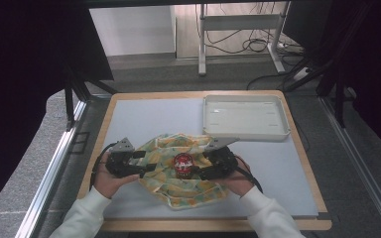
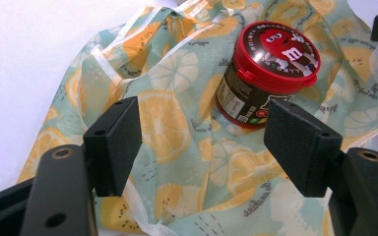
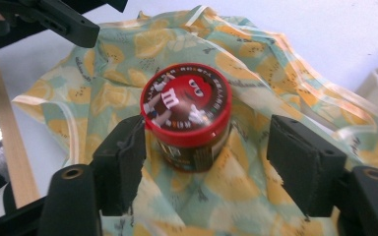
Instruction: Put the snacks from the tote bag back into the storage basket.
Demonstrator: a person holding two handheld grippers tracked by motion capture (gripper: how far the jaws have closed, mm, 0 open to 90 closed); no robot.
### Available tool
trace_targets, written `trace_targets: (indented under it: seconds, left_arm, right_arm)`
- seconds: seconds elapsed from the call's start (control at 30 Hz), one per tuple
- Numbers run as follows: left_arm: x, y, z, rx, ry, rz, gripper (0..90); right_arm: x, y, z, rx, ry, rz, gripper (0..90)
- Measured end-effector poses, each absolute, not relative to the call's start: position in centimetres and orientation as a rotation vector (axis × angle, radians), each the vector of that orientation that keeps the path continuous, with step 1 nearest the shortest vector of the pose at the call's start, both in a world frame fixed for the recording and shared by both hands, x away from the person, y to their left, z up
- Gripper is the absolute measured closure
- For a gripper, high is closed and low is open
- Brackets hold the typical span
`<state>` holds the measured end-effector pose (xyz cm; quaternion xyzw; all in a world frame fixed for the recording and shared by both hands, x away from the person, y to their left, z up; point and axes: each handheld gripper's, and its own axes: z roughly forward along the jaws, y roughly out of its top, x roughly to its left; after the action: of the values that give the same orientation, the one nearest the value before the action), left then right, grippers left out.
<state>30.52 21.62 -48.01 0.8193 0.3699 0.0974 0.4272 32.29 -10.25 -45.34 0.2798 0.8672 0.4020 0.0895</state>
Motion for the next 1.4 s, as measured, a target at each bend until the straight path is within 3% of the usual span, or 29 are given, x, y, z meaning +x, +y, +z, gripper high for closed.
trace_targets:
  seconds: [0.3, 0.73, 0.9, 1.0, 1.4]
  left_arm:
    - [30.6, 21.6, -48.1, 2.048, 0.937, 0.235, 31.0]
    - [30.8, 21.7, -48.1, 2.041, 0.948, 0.223, 30.9]
    - [30.8, 21.8, -48.1, 2.039, 0.949, 0.223, 30.9]
    - [30.9, 21.8, -48.2, 2.041, 0.951, 0.223, 30.9]
    - [30.7, 21.9, -48.1, 2.033, 0.951, 0.226, 31.0]
  right_arm:
    - [33.4, -7.3, -46.4, 0.845, 2.617, 1.101, 21.6]
    - [33.9, -4.7, -48.3, 0.841, 2.673, 1.0, 18.1]
    - [34.1, -4.2, -48.7, 0.831, 2.676, 0.962, 18.3]
    - [34.1, -4.0, -48.8, 0.816, 2.658, 0.942, 24.5]
    - [33.4, -4.8, -46.8, 0.782, 2.646, 1.04, 25.4]
